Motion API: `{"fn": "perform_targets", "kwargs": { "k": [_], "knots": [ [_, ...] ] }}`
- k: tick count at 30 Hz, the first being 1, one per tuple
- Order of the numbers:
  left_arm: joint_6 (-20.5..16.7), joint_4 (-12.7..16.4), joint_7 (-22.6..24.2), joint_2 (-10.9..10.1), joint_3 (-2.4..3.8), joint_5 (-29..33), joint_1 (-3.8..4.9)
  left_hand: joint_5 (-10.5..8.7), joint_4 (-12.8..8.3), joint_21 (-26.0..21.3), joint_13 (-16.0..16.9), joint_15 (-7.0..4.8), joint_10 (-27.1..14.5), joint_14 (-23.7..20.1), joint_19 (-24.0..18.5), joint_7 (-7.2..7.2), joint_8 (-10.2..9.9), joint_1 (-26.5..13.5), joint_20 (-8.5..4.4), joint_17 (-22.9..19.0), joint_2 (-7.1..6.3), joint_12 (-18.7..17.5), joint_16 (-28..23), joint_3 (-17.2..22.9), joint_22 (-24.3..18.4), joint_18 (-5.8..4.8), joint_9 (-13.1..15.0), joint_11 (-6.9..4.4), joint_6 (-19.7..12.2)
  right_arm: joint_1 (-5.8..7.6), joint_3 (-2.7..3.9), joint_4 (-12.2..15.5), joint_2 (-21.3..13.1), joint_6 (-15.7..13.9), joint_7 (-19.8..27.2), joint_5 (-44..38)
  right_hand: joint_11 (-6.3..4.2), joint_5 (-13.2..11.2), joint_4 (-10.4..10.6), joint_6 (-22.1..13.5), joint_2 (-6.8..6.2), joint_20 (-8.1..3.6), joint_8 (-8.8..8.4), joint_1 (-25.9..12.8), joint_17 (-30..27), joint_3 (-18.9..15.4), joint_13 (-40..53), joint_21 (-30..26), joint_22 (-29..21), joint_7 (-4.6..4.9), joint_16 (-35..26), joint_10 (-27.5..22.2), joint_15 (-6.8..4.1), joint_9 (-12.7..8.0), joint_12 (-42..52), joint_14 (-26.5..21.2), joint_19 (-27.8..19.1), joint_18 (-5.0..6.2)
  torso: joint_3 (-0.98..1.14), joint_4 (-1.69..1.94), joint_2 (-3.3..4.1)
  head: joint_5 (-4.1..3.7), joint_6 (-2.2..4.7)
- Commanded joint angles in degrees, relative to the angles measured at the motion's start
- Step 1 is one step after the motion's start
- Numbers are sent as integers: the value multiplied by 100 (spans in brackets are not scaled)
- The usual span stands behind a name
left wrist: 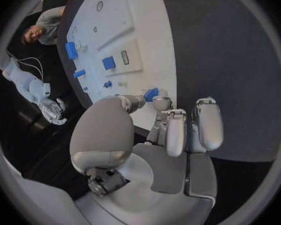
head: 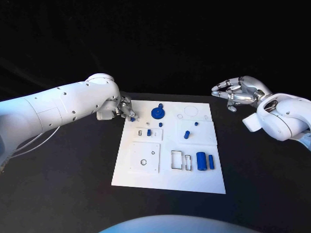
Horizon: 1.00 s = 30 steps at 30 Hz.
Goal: Assemble the parts on the task board
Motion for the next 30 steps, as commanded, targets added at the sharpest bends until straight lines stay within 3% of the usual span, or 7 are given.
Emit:
{"fn": "perform_targets", "kwargs": {
  "k": [1,30],
  "knots": [
    [209,32,0,-11,-18,113,-38,-6,-2147,1,22,46,-15,488,-22,13,-26,-31,9,1216,12,9,-6,2171,17,25,-7,-3,-14,-4,-1,6,-2,117,18,-18,-1,34,30,-48,-1,-5,18,4,7,1,7,-31,3,-11,-21,33,-27,9,18,113,-12,110,-2,-1,2,2,-1],
    [9,96,44,-179,16,382,-14,-6,-2297,50,70,32,37,501,1,-21,-110,-33,5,1251,-3,69,18,2289,78,17,-101,-26,66,-4,-4,10,-15,152,1,-19,-5,46,50,-52,-9,-8,32,1,-10,-13,-2,-55,-10,-16,-34,39,-30,11,15,112,-14,113,-6,0,8,13,11]
  ]
}}
